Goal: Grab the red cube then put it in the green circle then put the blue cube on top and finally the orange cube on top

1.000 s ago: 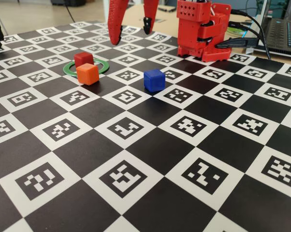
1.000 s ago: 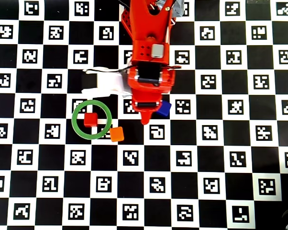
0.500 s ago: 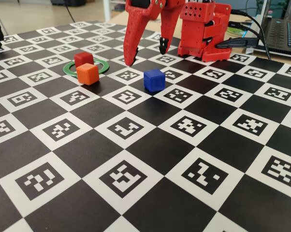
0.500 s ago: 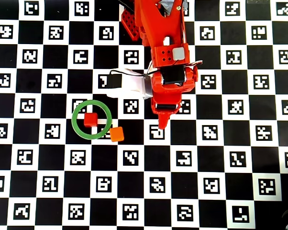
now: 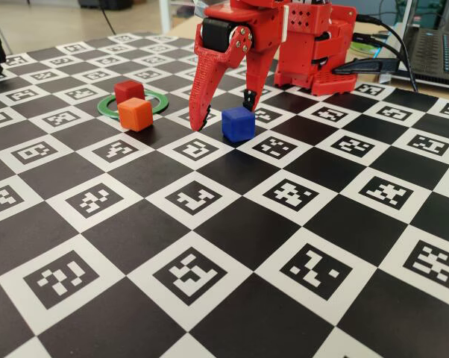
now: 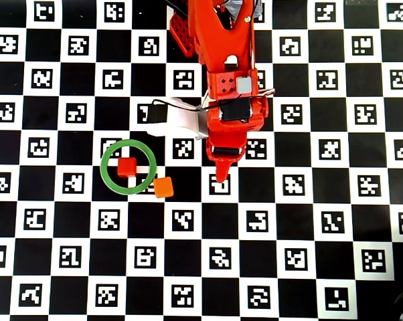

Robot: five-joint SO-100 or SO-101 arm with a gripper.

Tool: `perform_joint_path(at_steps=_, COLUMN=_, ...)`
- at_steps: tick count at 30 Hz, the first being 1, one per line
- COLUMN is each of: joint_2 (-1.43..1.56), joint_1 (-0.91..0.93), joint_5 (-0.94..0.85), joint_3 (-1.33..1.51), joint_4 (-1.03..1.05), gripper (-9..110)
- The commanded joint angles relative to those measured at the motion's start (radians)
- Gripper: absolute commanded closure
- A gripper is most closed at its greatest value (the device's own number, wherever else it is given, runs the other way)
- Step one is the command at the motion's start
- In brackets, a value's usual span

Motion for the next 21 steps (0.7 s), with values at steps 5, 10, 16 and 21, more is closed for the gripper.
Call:
perform_joint_path(at_steps=5, joint_2=-0.002, joint_1=-0.008, joint_5=0.014, joint_3=-0.002, joint_4=-0.031, gripper=55)
perform_joint_path(at_steps=10, joint_2=-0.003, joint_1=-0.029, joint_5=0.044, joint_3=-0.002, joint_4=-0.029, gripper=55)
perform_joint_path(at_steps=16, joint_2=-0.005, joint_1=-0.071, joint_5=0.140, joint_3=-0.005, joint_4=-0.032, gripper=56)
perform_joint_path(at_steps=21, joint_2=-0.008, joint_1=-0.080, joint_5=0.232, joint_3=-0.011, joint_4=-0.040, gripper=56)
